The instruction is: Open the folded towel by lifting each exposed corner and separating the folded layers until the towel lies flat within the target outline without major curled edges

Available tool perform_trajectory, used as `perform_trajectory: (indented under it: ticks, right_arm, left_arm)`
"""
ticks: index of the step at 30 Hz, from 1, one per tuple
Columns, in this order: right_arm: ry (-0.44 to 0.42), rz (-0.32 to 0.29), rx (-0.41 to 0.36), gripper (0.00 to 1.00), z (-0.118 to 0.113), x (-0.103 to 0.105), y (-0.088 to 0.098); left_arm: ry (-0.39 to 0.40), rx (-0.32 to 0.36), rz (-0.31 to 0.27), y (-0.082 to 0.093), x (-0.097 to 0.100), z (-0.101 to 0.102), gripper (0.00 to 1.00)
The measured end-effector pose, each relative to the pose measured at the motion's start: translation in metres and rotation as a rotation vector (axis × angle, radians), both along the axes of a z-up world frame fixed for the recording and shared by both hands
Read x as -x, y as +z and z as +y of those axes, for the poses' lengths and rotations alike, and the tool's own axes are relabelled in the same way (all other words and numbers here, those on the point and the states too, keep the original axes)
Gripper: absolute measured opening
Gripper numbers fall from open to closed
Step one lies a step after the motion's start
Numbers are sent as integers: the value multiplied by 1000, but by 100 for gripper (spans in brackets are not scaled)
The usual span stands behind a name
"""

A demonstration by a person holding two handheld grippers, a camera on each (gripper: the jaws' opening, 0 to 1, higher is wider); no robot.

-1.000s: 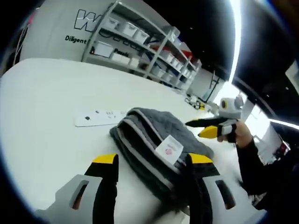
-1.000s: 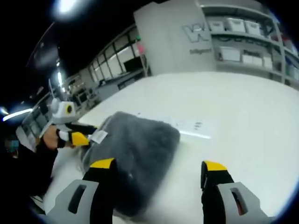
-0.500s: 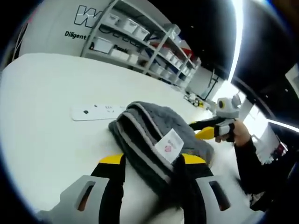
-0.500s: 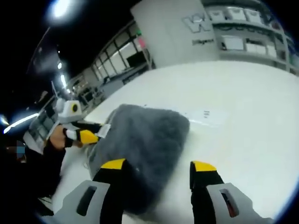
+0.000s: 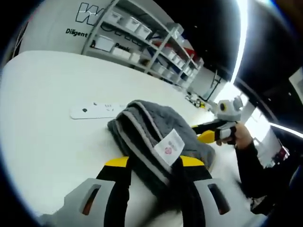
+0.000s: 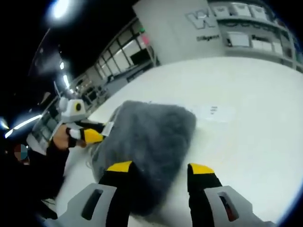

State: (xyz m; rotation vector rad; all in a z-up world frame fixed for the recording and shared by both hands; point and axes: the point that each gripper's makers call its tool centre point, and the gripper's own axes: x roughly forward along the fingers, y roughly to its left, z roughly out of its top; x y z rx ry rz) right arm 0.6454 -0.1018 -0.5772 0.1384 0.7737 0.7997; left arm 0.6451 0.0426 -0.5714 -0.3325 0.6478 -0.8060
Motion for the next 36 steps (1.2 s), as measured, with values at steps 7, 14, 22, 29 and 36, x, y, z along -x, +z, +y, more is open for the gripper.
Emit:
perform_trajectory:
  ticks: [7,14,22,29,36]
  right_arm:
    - [1,2,-8,37,-2,-5,2]
    - [11,0,-7,32,2,-1,3]
    - [14,-1,-8,31,3,1,3]
    - [19,-5,-6,29,6,7,3]
    - [20,-6,-4,29,7,11,3]
  left_arm:
    - [-2,2,-4,0,-1,-1,32]
    - [-10,1,-32,-1,-2,-2,25]
    - [-16,17,-48,1,-1,-4,16]
    - [-15,22,-31,1,-1,-2,14]
    - [-11,14,-32,0,-13,6,13]
